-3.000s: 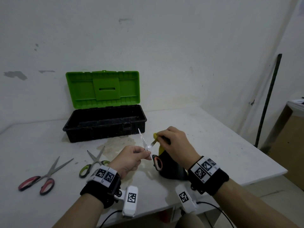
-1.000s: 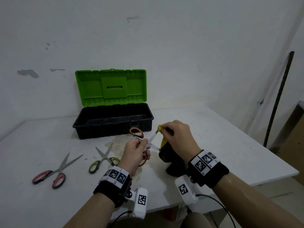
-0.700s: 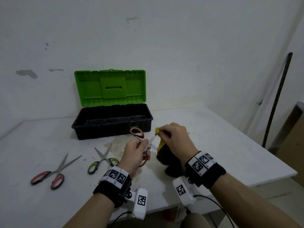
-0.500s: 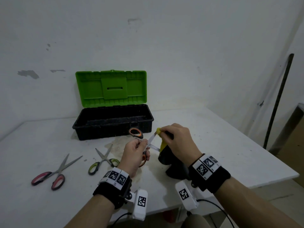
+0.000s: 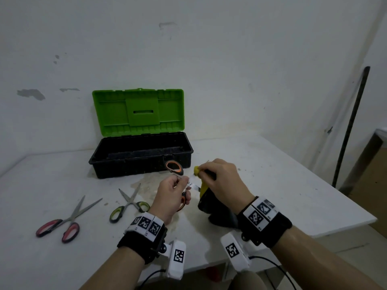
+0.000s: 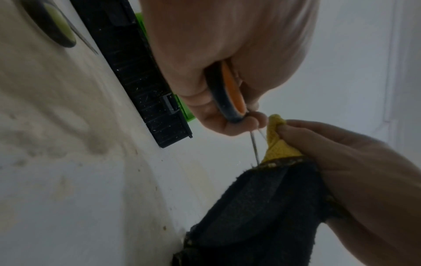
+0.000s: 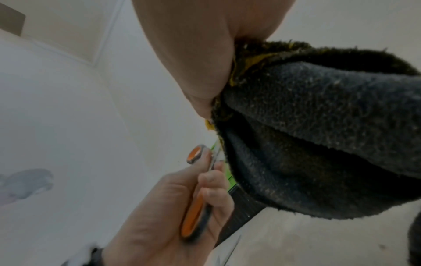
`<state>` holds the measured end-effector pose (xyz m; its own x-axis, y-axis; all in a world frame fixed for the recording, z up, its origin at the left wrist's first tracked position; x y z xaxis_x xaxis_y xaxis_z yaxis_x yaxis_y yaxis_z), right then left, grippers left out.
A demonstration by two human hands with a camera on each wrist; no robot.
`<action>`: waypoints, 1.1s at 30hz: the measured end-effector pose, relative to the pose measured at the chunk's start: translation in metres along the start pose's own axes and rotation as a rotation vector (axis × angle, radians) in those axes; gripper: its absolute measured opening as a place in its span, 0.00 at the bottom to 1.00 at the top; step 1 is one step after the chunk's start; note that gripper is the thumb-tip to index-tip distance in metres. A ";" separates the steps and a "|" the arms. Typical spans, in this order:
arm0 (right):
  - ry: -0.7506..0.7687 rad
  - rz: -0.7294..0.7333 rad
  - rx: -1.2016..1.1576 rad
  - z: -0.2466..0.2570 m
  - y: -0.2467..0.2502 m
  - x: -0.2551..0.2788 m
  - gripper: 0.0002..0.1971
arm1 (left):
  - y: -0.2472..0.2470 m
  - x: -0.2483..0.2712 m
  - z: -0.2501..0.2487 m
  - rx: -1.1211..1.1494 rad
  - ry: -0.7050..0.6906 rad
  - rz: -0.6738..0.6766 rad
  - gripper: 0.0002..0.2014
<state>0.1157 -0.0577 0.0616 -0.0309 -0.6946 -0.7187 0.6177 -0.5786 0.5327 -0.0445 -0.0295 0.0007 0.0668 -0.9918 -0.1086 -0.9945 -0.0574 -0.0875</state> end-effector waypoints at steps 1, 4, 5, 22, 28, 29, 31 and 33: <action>-0.011 0.002 0.002 -0.003 -0.001 -0.001 0.06 | -0.001 0.000 0.000 -0.001 0.000 0.007 0.12; -0.082 -0.060 0.039 -0.019 0.005 -0.013 0.07 | 0.000 0.002 -0.001 0.006 -0.002 -0.003 0.12; -0.112 -0.087 0.054 -0.024 0.009 -0.017 0.07 | 0.001 0.003 -0.001 0.006 -0.004 -0.009 0.12; -0.043 -0.079 0.042 -0.011 0.004 -0.016 0.07 | 0.002 0.002 0.001 0.007 -0.005 -0.038 0.13; 0.026 0.005 0.003 0.004 -0.014 0.006 0.06 | -0.001 0.002 0.001 0.030 0.006 -0.036 0.13; 0.049 0.028 -0.019 0.008 -0.016 0.010 0.06 | 0.000 0.002 0.002 0.031 0.003 -0.040 0.13; 0.088 0.083 -0.033 0.014 -0.020 0.016 0.06 | 0.000 0.001 0.003 0.034 0.009 -0.047 0.14; 0.077 0.100 -0.004 0.013 -0.020 0.014 0.07 | 0.001 0.001 0.002 0.031 0.014 -0.042 0.13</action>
<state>0.0922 -0.0612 0.0466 0.0916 -0.7136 -0.6946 0.6177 -0.5064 0.6017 -0.0453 -0.0301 -0.0019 0.1076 -0.9901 -0.0904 -0.9878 -0.0961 -0.1228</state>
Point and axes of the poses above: each hand's wrist, its own x-axis away from the middle knuckle, its own y-axis out of the back of the hand, z = x × y, the point moved 3 cm from there along -x, towards the middle knuckle, and after that the axes turned 12 degrees about -z, right-handed, at the moved point
